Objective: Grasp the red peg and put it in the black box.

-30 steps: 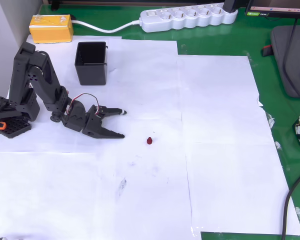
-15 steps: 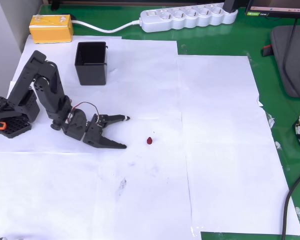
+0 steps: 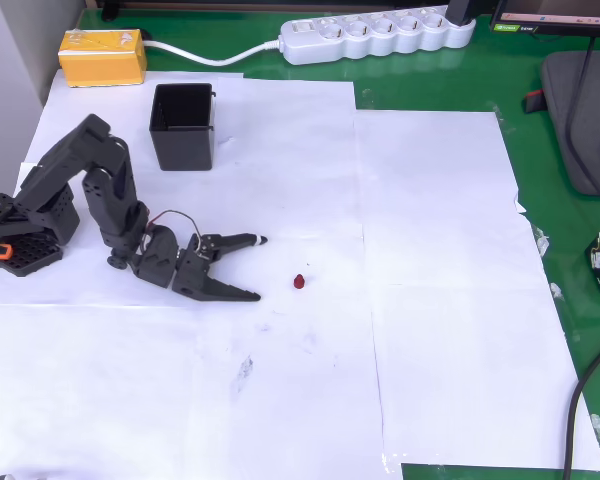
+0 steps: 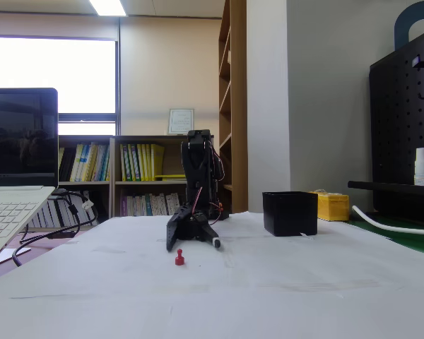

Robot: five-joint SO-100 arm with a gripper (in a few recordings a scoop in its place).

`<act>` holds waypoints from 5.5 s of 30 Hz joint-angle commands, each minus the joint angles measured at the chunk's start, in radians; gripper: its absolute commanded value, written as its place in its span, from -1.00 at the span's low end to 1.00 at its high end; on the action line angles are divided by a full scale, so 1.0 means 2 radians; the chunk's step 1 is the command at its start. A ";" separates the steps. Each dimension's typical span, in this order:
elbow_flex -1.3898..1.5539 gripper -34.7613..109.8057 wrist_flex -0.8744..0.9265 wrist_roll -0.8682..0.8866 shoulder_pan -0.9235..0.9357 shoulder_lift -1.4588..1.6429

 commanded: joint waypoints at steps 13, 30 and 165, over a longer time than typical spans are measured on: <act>0.147 0.07 0.168 -0.004 0.012 -0.015; 0.196 0.07 0.204 0.003 -0.018 0.001; 0.762 -0.52 1.516 0.345 -0.260 -0.331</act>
